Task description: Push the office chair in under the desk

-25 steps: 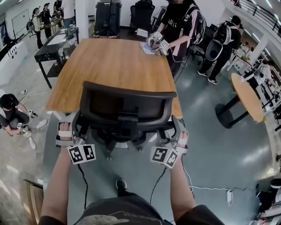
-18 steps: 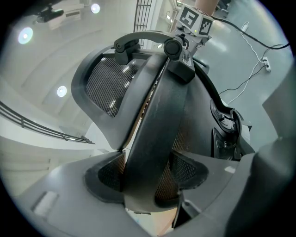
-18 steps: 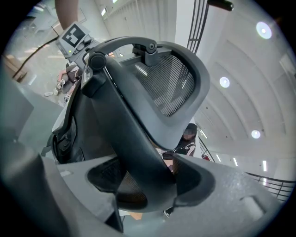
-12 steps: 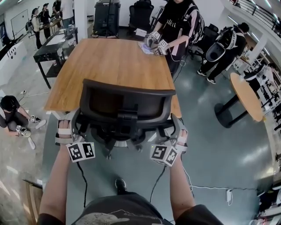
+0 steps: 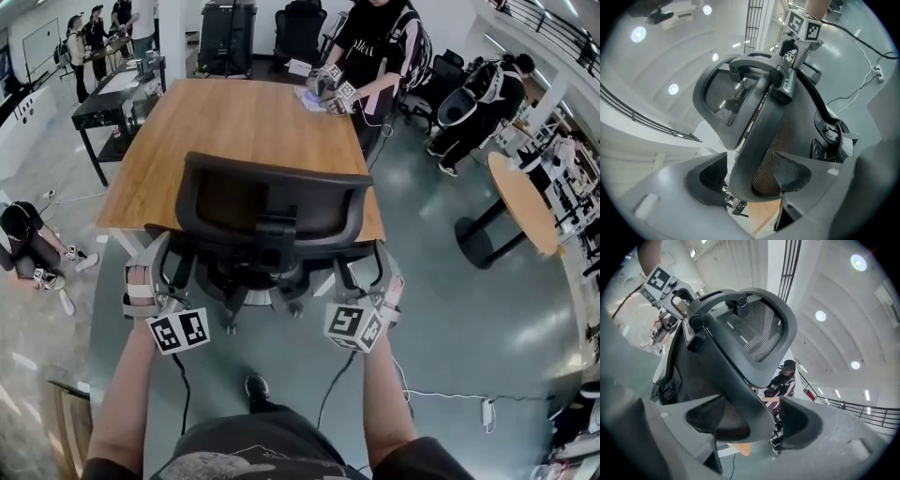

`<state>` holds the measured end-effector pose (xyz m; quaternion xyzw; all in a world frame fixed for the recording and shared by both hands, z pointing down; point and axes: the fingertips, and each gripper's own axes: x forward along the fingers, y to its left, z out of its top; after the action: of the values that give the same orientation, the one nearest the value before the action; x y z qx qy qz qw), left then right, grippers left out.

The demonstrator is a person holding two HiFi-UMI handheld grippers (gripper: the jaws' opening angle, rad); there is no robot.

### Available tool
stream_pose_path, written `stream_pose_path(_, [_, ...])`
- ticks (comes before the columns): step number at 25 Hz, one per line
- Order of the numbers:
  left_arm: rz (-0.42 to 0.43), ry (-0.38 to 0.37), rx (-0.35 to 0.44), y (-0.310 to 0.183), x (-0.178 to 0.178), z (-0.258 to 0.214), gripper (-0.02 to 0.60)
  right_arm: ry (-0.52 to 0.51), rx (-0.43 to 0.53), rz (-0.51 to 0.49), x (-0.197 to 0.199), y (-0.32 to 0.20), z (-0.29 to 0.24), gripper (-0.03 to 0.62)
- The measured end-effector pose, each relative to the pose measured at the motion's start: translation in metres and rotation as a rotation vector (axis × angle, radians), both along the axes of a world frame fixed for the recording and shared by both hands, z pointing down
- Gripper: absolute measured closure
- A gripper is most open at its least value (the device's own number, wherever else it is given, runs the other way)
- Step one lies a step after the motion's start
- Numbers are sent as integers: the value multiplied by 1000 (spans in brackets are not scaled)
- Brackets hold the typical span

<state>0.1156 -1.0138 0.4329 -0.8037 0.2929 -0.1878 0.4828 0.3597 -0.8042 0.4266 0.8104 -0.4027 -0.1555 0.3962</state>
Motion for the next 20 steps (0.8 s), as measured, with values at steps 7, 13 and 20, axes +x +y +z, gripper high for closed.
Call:
stream_pose_path(7, [-81, 177, -114, 15, -32, -32, 440, -93, 79, -52, -48, 10, -19, 263])
stream_pose_path(13, [-55, 260, -223, 39, -57, -30, 563, -140, 160, -49, -94, 33, -23, 384])
stream_pose_path(20, [-34, 321, -357, 77, -105, -24, 563, -165, 220, -23, -160, 70, -32, 599])
